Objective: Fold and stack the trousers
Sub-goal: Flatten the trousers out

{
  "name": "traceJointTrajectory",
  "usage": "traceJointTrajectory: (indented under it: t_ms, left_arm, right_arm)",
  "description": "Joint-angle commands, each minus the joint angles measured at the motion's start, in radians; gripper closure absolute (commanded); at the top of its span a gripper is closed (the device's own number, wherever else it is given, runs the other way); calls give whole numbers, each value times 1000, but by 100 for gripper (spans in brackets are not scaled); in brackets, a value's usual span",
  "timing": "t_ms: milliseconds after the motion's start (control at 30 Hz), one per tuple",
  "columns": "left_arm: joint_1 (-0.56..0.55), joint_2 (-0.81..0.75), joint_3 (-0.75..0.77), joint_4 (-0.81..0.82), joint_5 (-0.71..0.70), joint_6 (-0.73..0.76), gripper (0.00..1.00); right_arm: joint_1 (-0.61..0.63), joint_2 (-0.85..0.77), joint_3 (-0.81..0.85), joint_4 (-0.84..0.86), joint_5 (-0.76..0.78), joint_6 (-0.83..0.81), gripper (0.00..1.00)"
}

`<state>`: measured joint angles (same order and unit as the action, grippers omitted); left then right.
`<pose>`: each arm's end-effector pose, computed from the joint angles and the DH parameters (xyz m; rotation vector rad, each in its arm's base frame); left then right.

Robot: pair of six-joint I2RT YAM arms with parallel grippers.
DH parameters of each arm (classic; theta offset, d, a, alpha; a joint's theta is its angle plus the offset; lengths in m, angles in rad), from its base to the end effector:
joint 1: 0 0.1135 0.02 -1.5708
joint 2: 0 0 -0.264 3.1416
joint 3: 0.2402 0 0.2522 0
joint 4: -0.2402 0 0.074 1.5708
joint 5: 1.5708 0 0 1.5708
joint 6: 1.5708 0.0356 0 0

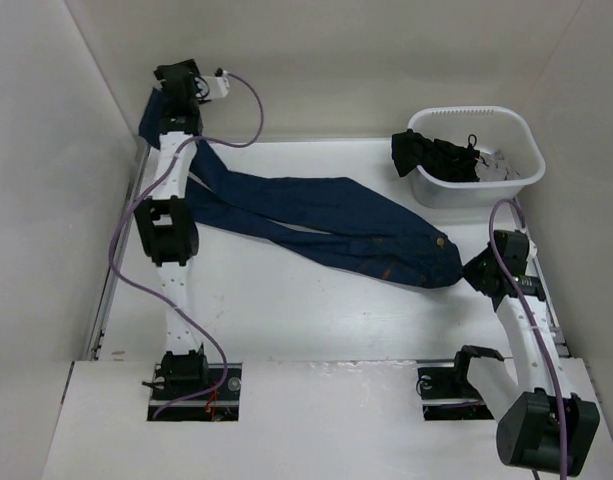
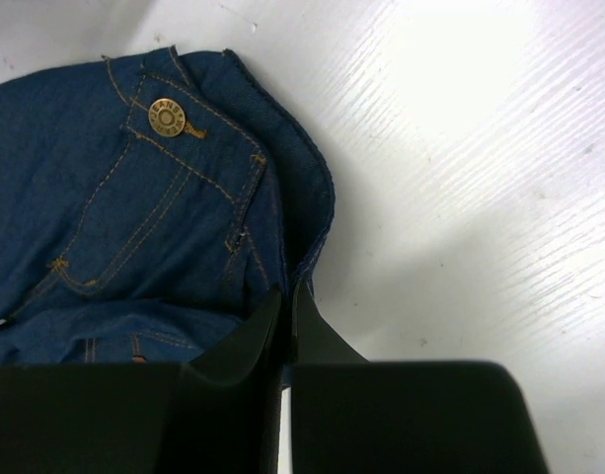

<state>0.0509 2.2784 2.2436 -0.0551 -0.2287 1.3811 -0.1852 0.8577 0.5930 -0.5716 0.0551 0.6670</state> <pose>0.5456 0.0359 0.3558 0.9691 1.5440 1.2446 0.1695 -0.0338 0.2257 1.0199 2.1850 0.1568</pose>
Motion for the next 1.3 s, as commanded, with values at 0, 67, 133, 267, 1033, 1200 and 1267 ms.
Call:
traceJointTrajectory:
  t_ms: [0, 67, 133, 267, 1033, 1200, 1267]
  left_arm:
    - [-24, 199, 183, -273, -63, -1, 39]
    - [-3, 222, 208, -316, -78, -22, 31]
    - [28, 184, 166, -310, -80, -74, 30]
    - [109, 29, -8, -324, -49, -232, 32]
    - [316, 55, -202, -555, 210, -1263, 42]
    - [347, 121, -159, -558, 180, -1306, 43]
    - [344, 127, -171, -577, 204, -1285, 44]
  right_arm:
    - [31, 12, -4, 61, 5, 20, 100]
    - [51, 23, -10, 72, 8, 32, 100]
    - [71, 32, -15, 82, 14, 49, 100]
    - [86, 63, -13, 99, 17, 48, 100]
    - [181, 107, 25, 84, 91, 28, 100]
    - [168, 109, 21, 81, 95, 2, 100]
    - [161, 113, 27, 82, 95, -10, 100]
